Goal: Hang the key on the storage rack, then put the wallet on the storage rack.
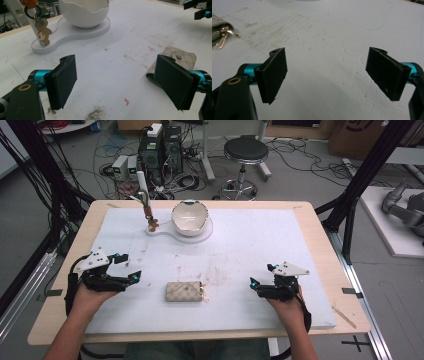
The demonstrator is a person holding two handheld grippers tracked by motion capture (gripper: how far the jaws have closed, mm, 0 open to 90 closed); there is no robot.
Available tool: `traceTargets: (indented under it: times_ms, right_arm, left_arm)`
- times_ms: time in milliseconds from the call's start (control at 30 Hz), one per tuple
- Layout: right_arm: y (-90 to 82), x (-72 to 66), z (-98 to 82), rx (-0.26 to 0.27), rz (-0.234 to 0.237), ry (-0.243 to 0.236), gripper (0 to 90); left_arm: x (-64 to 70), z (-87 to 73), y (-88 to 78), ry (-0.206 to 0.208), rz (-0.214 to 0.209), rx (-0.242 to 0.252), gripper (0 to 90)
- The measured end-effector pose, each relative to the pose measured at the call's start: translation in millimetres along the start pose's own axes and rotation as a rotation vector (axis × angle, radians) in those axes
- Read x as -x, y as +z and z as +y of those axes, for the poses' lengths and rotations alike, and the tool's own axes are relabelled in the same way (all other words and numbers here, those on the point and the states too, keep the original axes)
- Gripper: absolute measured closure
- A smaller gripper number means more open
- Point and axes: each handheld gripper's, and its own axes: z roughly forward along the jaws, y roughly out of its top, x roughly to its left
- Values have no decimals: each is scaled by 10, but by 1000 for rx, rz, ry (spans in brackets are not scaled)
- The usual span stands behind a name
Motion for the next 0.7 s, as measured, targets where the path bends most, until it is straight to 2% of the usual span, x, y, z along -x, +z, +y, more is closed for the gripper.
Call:
traceTargets:
  times_ms: [267,400,567,700]
  right_arm:
    - [130,-75,68,-9,28,-35,177]
    - [98,-81,79,4,32,-42,177]
    - [71,-65,81,16,30,-26,177]
    - [104,-99,127,22,45,-43,177]
  left_arm:
    - [-39,-37,-117,-22,33,11,185]
    - [-46,-35,-92,-27,30,13,185]
    - [-46,-54,-58,-24,23,-4,185]
    - [-35,-67,-137,-18,34,-5,185]
